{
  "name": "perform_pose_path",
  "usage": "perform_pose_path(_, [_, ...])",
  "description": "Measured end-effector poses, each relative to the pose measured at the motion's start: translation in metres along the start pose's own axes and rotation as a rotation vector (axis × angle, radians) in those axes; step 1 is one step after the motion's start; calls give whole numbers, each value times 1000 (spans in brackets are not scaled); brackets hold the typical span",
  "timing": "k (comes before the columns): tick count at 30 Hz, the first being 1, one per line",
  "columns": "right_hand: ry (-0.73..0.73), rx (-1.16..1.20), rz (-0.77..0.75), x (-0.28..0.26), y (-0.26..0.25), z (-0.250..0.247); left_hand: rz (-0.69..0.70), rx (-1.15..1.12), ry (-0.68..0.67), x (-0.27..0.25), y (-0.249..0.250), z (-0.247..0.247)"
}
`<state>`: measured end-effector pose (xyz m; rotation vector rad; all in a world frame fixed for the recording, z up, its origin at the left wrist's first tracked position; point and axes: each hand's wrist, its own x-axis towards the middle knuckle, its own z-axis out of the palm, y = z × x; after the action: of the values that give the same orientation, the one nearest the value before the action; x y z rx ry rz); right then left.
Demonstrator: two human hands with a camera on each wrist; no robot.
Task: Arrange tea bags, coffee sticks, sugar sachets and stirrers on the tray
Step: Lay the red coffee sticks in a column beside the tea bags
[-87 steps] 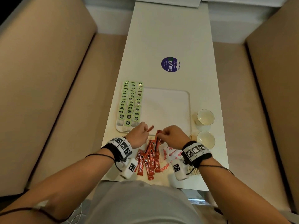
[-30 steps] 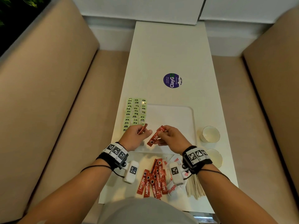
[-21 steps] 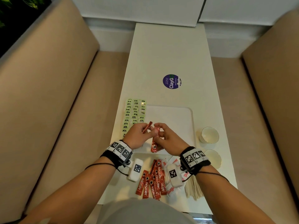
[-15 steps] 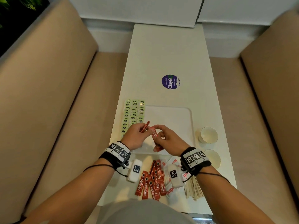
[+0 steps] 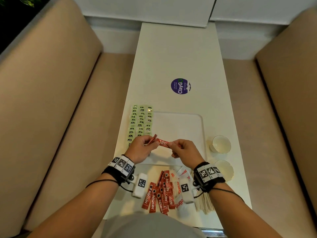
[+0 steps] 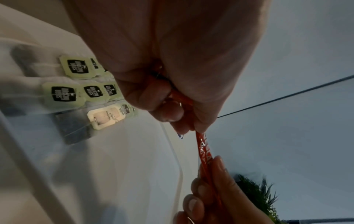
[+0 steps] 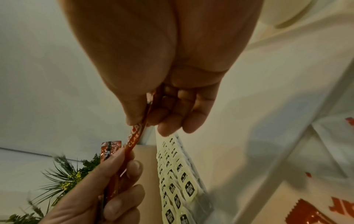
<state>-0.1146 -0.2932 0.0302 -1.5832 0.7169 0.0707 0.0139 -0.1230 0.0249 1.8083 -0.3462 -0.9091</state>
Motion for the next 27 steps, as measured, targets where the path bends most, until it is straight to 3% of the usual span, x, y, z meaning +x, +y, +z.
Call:
perform_pose_path(7, [-57, -4, 17, 6, 5, 5, -7, 19, -9, 5, -9, -1])
perform_pose_path(12, [21, 75, 49, 18, 8, 5, 6, 26, 50, 17, -3, -11])
perform_pose_path(18, [8, 55, 40, 44, 0, 3, -32, 24, 67, 37, -2, -24])
perform_pose_path(27, [233, -28, 83, 119, -17, -16, -164, -177, 94, 76, 2, -49])
